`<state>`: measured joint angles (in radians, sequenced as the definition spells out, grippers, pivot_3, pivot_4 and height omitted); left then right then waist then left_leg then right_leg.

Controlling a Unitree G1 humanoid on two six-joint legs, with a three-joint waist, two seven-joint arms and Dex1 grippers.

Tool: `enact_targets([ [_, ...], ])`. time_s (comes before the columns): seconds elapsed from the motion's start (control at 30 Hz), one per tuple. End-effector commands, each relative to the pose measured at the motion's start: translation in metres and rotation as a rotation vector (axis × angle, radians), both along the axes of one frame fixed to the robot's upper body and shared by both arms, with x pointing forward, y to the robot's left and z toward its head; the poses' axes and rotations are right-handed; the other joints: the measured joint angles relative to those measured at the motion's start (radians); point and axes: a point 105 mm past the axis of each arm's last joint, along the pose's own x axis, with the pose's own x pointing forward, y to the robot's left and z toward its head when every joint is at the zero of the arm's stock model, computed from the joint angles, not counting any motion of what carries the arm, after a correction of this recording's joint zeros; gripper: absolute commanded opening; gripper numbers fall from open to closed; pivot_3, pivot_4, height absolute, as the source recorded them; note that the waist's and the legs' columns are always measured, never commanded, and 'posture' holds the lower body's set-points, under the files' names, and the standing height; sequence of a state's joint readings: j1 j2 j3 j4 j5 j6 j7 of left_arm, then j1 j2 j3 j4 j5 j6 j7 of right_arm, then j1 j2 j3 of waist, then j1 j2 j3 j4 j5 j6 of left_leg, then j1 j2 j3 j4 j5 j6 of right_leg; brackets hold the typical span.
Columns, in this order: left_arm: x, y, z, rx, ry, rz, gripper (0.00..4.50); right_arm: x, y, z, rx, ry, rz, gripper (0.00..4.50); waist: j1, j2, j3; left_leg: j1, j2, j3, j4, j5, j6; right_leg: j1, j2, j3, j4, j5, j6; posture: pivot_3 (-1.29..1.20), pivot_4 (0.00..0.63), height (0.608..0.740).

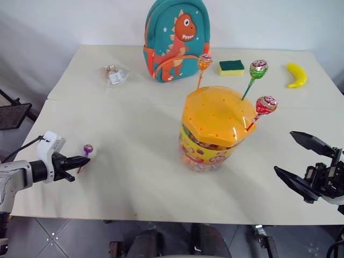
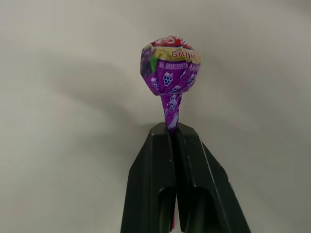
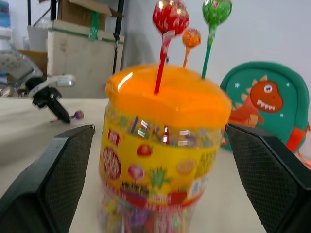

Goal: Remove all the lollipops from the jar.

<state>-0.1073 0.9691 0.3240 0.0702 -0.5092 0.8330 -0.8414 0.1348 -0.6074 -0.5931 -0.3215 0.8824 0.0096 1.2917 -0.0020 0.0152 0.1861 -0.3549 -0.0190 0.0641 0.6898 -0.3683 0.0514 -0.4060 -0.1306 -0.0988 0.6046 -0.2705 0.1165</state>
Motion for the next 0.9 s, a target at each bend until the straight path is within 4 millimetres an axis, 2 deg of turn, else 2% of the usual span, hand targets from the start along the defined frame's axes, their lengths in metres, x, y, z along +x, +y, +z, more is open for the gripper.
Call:
enact_targets([
  [0.03, -0.01, 0.006, -0.013, -0.008, 0.071, 0.039, 0.95, 0.0, 0.002, 0.006, -0.025, -0.041, 0.019, 4.5, -0.003, 0.0, 0.0, 0.001, 0.0, 0.001, -0.001, 0.0, 0.0, 0.0, 0.0, 0.0, 0.0, 0.0, 0.0, 0.0, 0.15, 0.74],
  [0.23, -0.008, 0.017, 0.021, -0.049, -0.046, -0.005, 2.75, -0.004, -0.003, 0.015, 0.006, -0.06, 0.008, 4.5, 0.0, 0.0, 0.0, 0.002, 0.001, 0.001, -0.001, 0.001, -0.001, 0.0, 0.0, 0.001, 0.001, 0.0, 0.0, 0.0, 0.15, 0.74],
  [0.3, -0.01, 0.018, 0.051, -0.06, -0.14, -0.12, 3.33, -0.009, -0.009, 0.02, 0.024, -0.06, -0.019, 4.5, 0.0, 0.0, 0.0, 0.001, 0.001, 0.001, -0.001, 0.001, -0.001, 0.0, 0.0, 0.0, 0.001, 0.0, -0.001, 0.0, 0.15, 0.74],
  [0.4, -0.015, -0.002, 0.102, -0.113, -0.317, -0.394, 3.33, -0.014, -0.02, 0.031, 0.076, -0.066, -0.081, 4.5, 0.011, -0.002, 0.001, -0.002, 0.001, 0.0, -0.001, 0.0, -0.001, -0.002, 0.0, -0.001, 0.0, 0.0, -0.001, 0.0, 0.15, 0.74],
  [0.5, -0.011, -0.04, 0.133, -0.225, -0.449, -0.631, 3.33, -0.015, -0.024, 0.036, 0.109, -0.081, -0.124, 4.5, 0.025, -0.001, 0.001, -0.002, -0.001, 0.0, 0.0, -0.002, -0.004, -0.001, -0.003, -0.002, -0.001, 0.0, -0.001, 0.0, 0.15, 0.74],
  [0.53, -0.004, -0.062, 0.139, -0.252, -0.492, -0.719, 3.33, -0.015, -0.025, 0.037, 0.126, -0.092, -0.14, 4.5, 0.026, 0.0, 0.001, -0.002, -0.002, 0.0, 0.0, -0.002, -0.004, -0.001, -0.004, -0.003, -0.001, 0.0, 0.0, 0.0, 0.15, 0.74],
  [0.63, 0.018, -0.121, 0.156, -0.351, -0.592, -0.885, 3.85, -0.016, -0.025, 0.037, 0.172, -0.096, -0.17, 4.5, 0.039, 0.0, 0.0, -0.002, -0.003, -0.001, 0.004, 0.001, 0.001, 0.002, -0.002, -0.005, 0.001, 0.0, 0.001, 0.0, 0.15, 0.74],
  [0.7, 0.033, -0.154, 0.164, -0.394, -0.652, -0.936, 4.46, -0.017, -0.023, 0.036, 0.186, -0.095, -0.182, 4.5, 0.047, -0.002, 0.001, -0.002, -0.003, -0.001, 0.006, 0.001, 0.001, 0.003, 0.003, -0.006, 0.002, 0.001, 0.002, 0.0, 0.15, 0.74],
  [0.83, 0.066, -0.217, 0.178, -0.487, -0.711, -0.951, 4.49, -0.015, -0.022, 0.036, 0.223, -0.108, -0.218, 4.5, 0.041, -0.005, 0.003, -0.002, -0.003, 0.004, 0.009, 0.002, 0.003, 0.003, 0.008, -0.008, 0.002, 0.003, 0.005, 0.0, 0.15, 0.74],
  [0.9, 0.076, -0.24, 0.183, -0.512, -0.71, -0.968, 4.49, -0.015, -0.019, 0.033, 0.228, -0.102, -0.223, 4.5, 0.038, -0.005, 0.003, -0.003, -0.003, 0.005, 0.009, 0.002, 0.004, 0.003, 0.008, -0.007, 0.001, 0.003, 0.005, 0.0, 0.15, 0.74],
])
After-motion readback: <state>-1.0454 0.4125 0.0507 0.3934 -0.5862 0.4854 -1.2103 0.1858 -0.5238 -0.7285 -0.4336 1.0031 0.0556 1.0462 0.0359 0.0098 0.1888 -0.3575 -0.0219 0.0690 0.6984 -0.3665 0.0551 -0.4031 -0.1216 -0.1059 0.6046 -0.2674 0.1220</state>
